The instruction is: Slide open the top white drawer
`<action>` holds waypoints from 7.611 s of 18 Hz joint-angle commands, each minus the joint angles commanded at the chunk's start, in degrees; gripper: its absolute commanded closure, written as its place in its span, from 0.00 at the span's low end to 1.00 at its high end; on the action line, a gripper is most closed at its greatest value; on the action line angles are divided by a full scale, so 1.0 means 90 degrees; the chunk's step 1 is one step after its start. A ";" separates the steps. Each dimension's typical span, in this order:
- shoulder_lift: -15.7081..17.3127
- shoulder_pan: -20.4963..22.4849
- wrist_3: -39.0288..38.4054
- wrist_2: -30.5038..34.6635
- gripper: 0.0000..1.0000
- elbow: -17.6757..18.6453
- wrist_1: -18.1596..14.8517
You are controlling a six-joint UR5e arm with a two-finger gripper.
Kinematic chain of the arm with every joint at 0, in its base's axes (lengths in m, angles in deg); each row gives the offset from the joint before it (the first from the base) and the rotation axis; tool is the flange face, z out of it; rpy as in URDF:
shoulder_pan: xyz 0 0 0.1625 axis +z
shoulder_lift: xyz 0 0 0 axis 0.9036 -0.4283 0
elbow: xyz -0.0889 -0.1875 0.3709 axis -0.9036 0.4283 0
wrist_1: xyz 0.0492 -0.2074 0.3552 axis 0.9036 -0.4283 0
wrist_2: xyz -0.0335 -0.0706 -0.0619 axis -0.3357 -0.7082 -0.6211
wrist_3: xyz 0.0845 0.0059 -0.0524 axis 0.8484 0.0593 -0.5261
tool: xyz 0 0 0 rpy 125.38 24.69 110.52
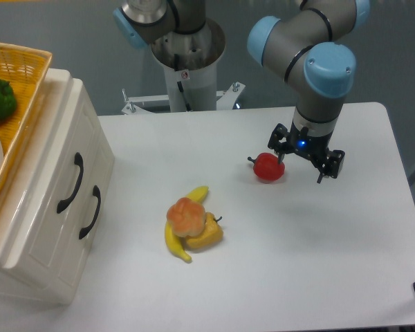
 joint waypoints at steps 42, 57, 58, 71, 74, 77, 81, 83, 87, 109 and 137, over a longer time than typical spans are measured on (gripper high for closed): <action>-0.0019 -0.0429 -0.2977 -0.0693 0.00 0.0234 -0.0049; 0.0010 -0.1073 -0.4472 -0.1328 0.00 -0.0215 -0.1142; 0.0020 -0.1142 -0.4550 -0.1338 0.00 -0.0215 -0.1152; -0.0010 -0.2128 -0.5176 -0.1698 0.00 -0.0215 -0.1113; 0.0010 -0.2275 -0.5186 -0.1846 0.00 -0.0215 -0.1104; 0.0000 -0.2431 -0.5331 -0.1846 0.00 -0.0215 -0.1104; -0.0010 -0.2665 -0.5575 -0.1846 0.00 -0.0215 -0.1094; -0.0010 -0.2763 -0.5848 -0.1846 0.00 -0.0225 -0.1084; 0.0019 -0.2910 -0.5995 -0.1933 0.00 -0.0225 -0.1084; 0.0029 -0.3125 -0.6289 -0.2539 0.00 -0.0351 -0.1084; -0.0010 -0.3272 -0.6309 -0.2608 0.00 -0.0371 -0.1094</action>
